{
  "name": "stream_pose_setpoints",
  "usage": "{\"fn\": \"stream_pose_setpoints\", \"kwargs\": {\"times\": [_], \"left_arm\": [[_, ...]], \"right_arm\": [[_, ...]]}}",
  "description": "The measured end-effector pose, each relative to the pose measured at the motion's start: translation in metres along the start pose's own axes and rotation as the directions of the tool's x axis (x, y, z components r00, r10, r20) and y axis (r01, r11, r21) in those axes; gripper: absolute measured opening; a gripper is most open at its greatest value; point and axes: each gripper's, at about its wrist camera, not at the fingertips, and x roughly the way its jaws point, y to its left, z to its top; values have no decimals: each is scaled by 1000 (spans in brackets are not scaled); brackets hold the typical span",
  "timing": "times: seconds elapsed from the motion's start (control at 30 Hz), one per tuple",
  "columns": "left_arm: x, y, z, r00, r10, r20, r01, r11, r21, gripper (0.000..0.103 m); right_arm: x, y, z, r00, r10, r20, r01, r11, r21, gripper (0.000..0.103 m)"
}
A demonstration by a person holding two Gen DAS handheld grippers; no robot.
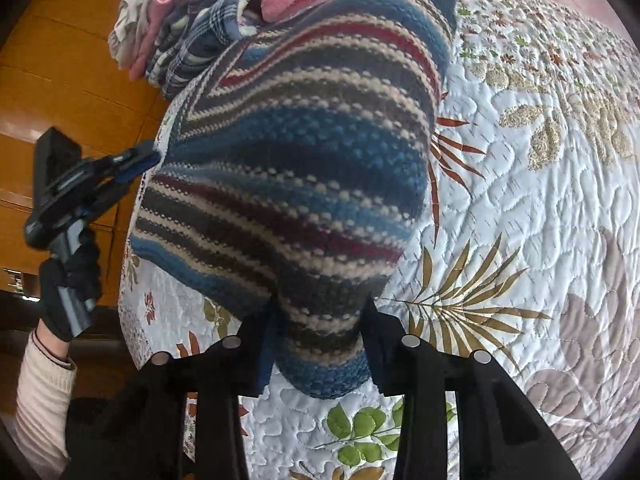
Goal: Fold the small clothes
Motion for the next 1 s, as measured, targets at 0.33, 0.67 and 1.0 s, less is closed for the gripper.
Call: {"fn": "stream_pose_setpoints", "kwargs": {"times": [0.33,0.67,1.0], "left_arm": [[7,-27,-44,988,41,-152,-26,995,101,66],[9,-14,-40,984,45,-174,-32,996,78,9],[31,33,-50,963,111,-246,-98,993,68,10]], "right_arm": [[-3,-3,-2,1000,2,-4,-2,1000,-4,43],[-8,1,1,1000,17,-11,-17,1000,3,47],[-4,8,0,998,18,-52,-18,1000,-13,53]]}}
